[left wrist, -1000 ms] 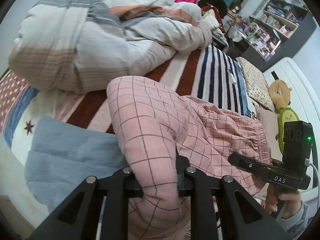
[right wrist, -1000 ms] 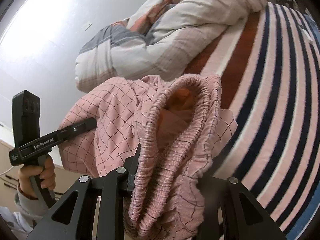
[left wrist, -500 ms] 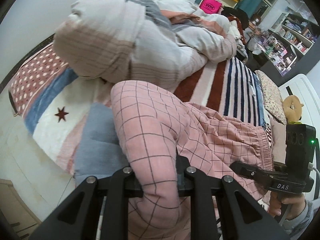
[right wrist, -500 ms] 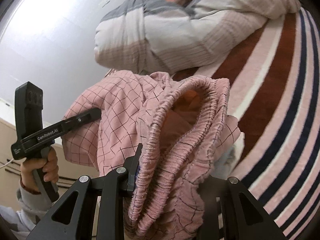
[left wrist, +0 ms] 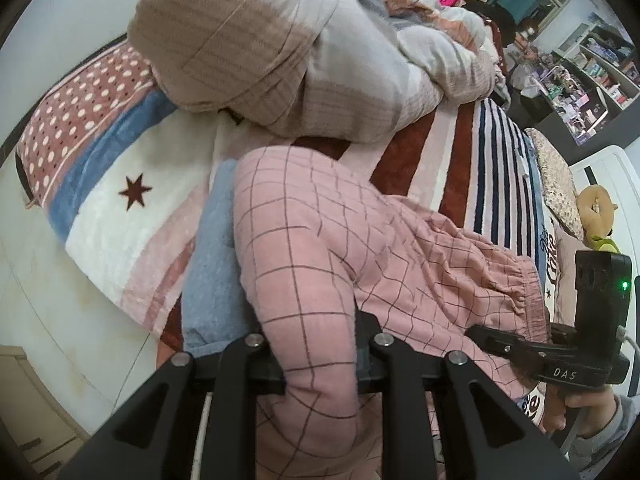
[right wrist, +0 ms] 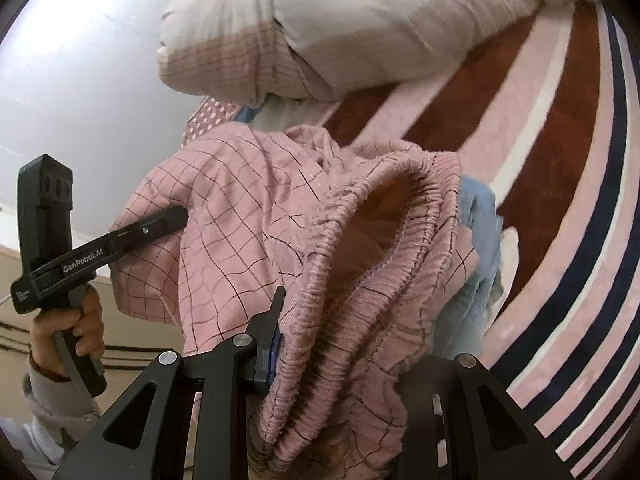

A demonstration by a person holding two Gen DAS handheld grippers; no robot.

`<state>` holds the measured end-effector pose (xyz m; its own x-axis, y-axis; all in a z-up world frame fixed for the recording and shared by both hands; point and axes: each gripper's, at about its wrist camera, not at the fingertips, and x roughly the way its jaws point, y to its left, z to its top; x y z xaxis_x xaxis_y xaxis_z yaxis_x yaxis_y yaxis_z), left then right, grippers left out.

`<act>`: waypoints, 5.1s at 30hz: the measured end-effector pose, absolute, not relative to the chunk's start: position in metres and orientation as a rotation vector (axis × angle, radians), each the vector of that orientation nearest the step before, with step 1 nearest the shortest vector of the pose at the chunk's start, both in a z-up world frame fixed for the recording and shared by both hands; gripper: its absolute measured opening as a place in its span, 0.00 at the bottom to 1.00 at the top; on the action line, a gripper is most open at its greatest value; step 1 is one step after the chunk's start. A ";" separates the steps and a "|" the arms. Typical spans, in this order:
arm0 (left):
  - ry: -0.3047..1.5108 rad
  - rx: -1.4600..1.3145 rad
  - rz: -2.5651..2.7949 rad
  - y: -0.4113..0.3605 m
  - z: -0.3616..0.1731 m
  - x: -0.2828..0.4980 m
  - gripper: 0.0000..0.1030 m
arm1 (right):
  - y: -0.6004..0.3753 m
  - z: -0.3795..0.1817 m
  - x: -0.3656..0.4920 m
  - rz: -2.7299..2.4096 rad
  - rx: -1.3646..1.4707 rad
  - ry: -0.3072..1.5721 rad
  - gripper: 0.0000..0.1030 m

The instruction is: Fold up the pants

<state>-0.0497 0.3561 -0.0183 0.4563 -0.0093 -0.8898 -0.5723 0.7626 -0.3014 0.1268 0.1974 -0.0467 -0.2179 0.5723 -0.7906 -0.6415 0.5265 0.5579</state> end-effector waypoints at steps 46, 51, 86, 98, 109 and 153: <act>0.906 -0.387 0.543 0.300 0.062 -0.024 0.59 | 0.159 -0.037 0.120 1.093 -0.097 1.264 0.50; 0.795 -0.392 0.535 0.255 0.058 -0.013 0.63 | 0.131 -0.020 0.122 1.143 -0.106 1.133 0.54; 0.305 -0.082 0.428 0.135 -0.020 -0.049 0.99 | -0.043 -0.058 0.061 0.832 -0.096 0.368 0.97; 0.303 -0.077 0.407 0.123 -0.012 -0.072 0.99 | -0.055 -0.046 0.034 0.768 -0.089 0.365 0.97; 0.298 -0.063 0.420 0.115 -0.002 -0.082 0.99 | -0.062 -0.033 0.028 0.771 -0.069 0.355 0.97; 0.310 -0.083 0.332 0.105 0.014 -0.090 0.99 | -0.061 -0.018 0.008 0.727 -0.032 0.418 0.97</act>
